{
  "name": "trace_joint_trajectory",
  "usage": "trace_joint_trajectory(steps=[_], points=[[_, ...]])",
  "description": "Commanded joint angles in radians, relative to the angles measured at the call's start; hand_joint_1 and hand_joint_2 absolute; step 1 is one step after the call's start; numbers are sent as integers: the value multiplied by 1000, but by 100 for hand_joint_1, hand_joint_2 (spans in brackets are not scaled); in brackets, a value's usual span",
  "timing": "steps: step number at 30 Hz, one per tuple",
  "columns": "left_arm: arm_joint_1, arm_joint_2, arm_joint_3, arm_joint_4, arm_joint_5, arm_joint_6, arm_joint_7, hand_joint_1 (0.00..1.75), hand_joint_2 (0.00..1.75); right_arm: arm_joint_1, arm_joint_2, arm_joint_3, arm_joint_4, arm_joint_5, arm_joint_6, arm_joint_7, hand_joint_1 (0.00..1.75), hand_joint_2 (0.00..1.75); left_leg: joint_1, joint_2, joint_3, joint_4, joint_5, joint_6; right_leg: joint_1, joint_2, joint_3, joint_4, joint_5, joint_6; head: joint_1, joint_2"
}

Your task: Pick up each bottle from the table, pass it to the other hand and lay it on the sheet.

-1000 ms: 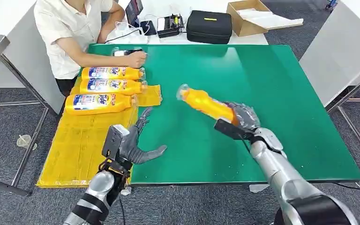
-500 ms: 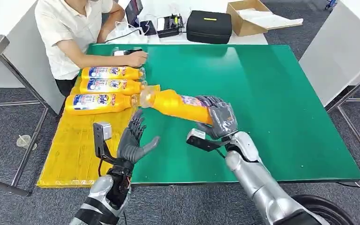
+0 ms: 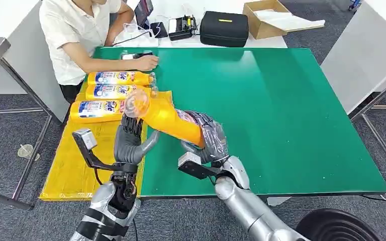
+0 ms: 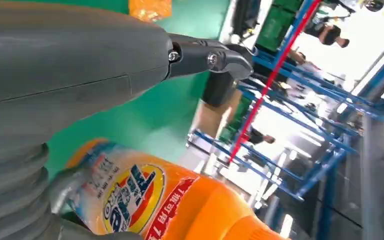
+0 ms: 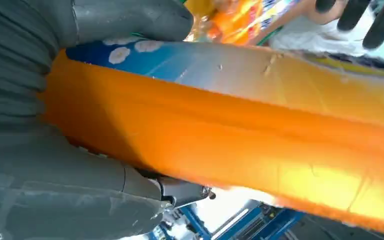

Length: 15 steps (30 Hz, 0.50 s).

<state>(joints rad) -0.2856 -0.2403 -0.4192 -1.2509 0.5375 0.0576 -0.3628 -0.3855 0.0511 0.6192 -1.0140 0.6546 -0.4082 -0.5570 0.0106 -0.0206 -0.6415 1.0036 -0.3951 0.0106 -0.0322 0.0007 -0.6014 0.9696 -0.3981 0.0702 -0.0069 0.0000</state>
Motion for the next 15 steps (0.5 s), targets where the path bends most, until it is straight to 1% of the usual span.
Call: trace_joint_trajectory(steps=[1, 4, 7, 9, 10, 11, 12, 13, 15], points=[[-31, -1, 2, -22, 24, -14, -16, 0, 175, -43, 11, 101, 44, 7, 24, -13, 175, 175, 0, 1, 2, 0, -1, 0, 1, 0, 2, 0, -1, -3, 0, 0], [-37, 1, -8, -17, 21, -18, -16, 0, 175, -55, 20, 110, 70, 8, 23, -10, 175, 175, 1, 3, 5, 1, -3, 0, 2, 1, 5, 0, -2, -4, 0, 0], [-47, 7, -37, 14, 0, -18, -14, 0, 175, -72, 22, 109, 75, -10, 24, -11, 175, 175, 0, 1, 2, 0, -1, 0, 1, 0, 2, 0, -1, -2, 0, 0], [-43, 14, -59, 25, -20, -22, -20, 0, 175, -72, 18, 82, 53, -55, 46, -7, 175, 175, 1, 3, 6, 2, -4, 0, 3, 0, 7, 0, -3, -5, 0, 0], [-41, 14, -60, 25, -21, -22, -21, 0, 175, -73, 16, 81, 51, -57, 47, -7, 175, 175, 0, 1, 1, 0, -1, 0, 1, 0, 1, 0, -1, -2, 0, 0], [-37, 15, -63, 25, -22, -22, -23, 0, 175, -72, 14, 73, 45, -65, 54, -4, 175, 175, 1, 1, 4, 1, -2, 0, 1, -1, 4, 0, -2, -4, 0, 0], [-37, 22, -75, 28, -28, -25, -19, 0, 175, -67, 16, 54, 40, -93, 66, -4, 175, 175, 1, 1, 2, 0, -1, 0, 1, 0, 2, 0, -1, -3, 0, 0], [-33, 25, -84, 31, -33, -25, -18, 0, 175, -66, 14, 41, 40, -108, 75, -5, 175, 175, 1, 1, 4, 1, -2, 0, 2, 0, 4, 0, -2, -4, 0, 0], [-21, 29, -105, 38, -48, -32, -18, 0, 175, -63, 13, 14, 44, -126, 67, -5, 175, 175, 0, 1, 3, 0, -1, 0, 1, -1, 3, 0, -1, -3, 0, 0]])
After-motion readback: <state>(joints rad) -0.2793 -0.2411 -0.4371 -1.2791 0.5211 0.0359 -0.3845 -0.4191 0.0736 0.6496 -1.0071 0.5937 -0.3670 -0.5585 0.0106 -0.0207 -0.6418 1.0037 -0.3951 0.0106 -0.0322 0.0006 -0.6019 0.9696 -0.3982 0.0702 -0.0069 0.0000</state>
